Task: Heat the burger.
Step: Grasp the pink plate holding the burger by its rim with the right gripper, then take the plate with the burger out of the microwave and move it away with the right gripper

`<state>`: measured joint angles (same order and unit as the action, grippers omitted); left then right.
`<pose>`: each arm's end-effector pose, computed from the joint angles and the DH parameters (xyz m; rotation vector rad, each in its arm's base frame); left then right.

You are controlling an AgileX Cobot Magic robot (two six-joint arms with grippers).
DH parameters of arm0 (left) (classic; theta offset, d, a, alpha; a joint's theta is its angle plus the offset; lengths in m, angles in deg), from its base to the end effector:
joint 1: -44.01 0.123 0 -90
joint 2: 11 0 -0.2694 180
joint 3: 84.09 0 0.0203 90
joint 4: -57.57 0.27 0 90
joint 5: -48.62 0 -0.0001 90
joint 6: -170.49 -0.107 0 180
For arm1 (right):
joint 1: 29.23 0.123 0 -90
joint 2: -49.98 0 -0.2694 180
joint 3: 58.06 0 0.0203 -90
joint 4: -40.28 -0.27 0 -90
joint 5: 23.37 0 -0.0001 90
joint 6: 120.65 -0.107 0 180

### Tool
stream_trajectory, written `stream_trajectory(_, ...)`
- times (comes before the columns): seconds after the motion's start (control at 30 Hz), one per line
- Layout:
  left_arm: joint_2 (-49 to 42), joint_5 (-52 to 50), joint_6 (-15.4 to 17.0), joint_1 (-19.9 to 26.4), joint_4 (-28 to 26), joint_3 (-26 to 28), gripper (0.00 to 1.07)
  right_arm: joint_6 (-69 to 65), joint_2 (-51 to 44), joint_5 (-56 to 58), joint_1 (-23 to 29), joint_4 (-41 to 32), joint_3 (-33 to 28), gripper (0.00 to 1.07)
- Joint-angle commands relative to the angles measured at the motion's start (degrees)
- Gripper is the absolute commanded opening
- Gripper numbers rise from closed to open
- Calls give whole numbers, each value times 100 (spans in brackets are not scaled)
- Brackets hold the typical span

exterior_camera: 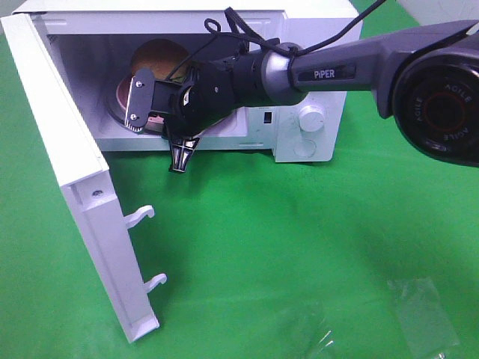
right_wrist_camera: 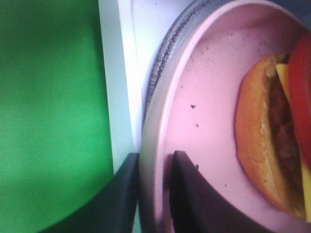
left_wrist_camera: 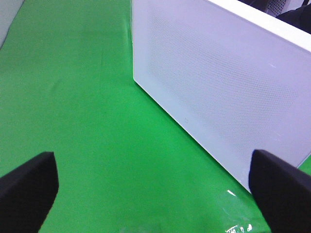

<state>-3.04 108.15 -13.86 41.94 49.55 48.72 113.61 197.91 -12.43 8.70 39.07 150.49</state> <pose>0.0393 -0.0143 0.2872 0.1181 1.9932 -0.1406 0.4375 0.3415 0.0820 -1.6263 1.5952 -0.1344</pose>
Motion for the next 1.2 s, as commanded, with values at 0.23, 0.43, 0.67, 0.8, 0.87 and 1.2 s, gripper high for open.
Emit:
stream_trajectory(0.23,-40,-46,11,17,29,-17,100,-23,-23,401,69,120,6,0)
stream_trajectory(0.43,-40,-46,11,17,29,-17,100,-23,-120,670,69,195,6,0)
stream_trajectory(0.67,-40,-46,11,17,29,-17,100,-11,-235,1014,69,619,6,0)
stream_trajectory(0.8,-40,-46,11,17,29,-17,100,40,-315,1003,69,716,-11,0)
stream_trajectory(0.87,-40,-46,11,17,29,-17,100,189,-390,917,69,699,-132,0)
stream_trajectory(1.2,-40,-46,11,17,29,-17,100,1828,-1043,80,63,378,-1427,0)
